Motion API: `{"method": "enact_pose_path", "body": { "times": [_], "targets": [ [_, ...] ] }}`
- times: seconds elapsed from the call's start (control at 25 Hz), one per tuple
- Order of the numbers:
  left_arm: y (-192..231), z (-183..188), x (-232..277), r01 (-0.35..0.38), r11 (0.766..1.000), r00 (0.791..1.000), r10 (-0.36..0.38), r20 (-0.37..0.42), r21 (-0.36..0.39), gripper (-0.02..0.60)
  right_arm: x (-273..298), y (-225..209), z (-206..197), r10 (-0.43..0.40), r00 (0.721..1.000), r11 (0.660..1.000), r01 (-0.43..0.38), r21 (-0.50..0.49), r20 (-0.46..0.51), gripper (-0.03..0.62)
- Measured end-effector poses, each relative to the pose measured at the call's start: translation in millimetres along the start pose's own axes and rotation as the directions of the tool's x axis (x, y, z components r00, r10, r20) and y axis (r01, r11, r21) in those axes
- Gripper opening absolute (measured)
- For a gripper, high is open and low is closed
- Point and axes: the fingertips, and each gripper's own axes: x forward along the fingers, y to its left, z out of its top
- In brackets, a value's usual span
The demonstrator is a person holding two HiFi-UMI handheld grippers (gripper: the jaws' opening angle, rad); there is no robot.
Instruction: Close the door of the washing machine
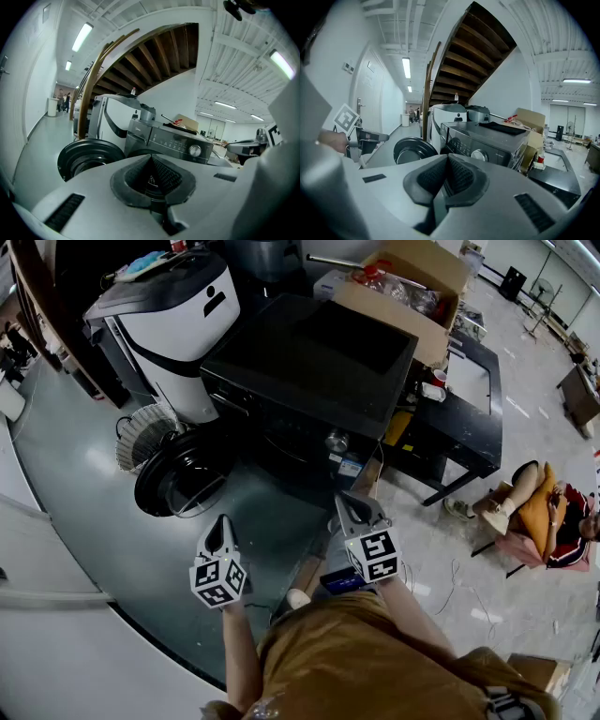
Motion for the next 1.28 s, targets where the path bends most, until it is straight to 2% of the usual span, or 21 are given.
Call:
{"method": "enact_pose_path", "body": {
  "times": [0.68, 1.0, 1.28],
  "targets": [
    [15.2, -1.9, -2.6, -0.014, 0.999, 1.0, 0.014, -0.002, -0.034, 0.026, 8.6, 11.6, -1.6, 0.022, 1.0, 1.0, -0.022, -0.007, -0.017, 0.012],
    [33.2, -8.7, -8.4, -0.028, 0.999, 0.999, 0.027, -0.022, -0.023, 0.026, 17.3, 20.9, 0.2, 0.036, 0.999, 0.999, -0.035, 0.031, -0.022, 0.013],
    [56.1, -18.6, -0.3, -0.076, 0.997, 0.996, 0.076, -0.037, -0.022, 0.026, 32.3, 24.9, 4.3, 0.083, 0.996, 0.996, -0.082, 0.029, -0.03, 0.014]
  ]
}}
